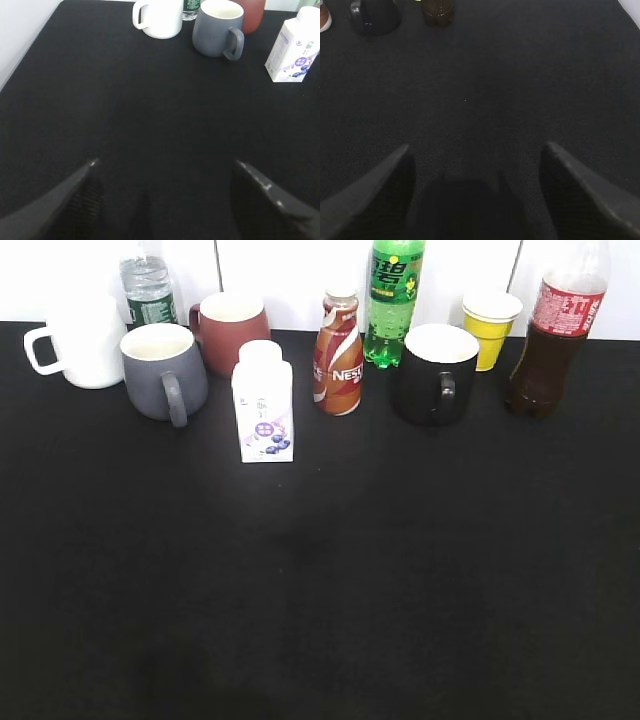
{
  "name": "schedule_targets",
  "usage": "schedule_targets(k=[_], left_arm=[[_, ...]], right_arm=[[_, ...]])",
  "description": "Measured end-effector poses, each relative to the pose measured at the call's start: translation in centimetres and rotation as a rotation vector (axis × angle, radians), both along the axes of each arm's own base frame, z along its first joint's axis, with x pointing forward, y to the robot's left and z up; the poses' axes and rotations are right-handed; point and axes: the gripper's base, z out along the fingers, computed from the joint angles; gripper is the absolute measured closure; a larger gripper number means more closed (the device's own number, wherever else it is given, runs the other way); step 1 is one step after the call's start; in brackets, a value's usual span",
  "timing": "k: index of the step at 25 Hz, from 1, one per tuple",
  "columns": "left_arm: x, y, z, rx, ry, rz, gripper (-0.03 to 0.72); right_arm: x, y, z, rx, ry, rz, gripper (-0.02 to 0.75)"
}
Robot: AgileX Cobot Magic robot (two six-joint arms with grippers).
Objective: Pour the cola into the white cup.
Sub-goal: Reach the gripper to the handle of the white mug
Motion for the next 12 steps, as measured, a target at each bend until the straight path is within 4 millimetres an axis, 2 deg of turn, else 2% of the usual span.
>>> schedule_targets(k=[9, 12], left_arm=[[0.0, -0.2, 0.0, -0.024, -0.003, -0.017, 0.12], [0.8, -0.2, 1.4, -0.033, -0.083, -0.014, 0.135]], right_arm=[[0.0, 0.0, 0.0, -0.004, 0.0, -0.003, 0.153], [0.0, 0.0, 0.0, -0.004, 0.0, -0.003, 0.153]])
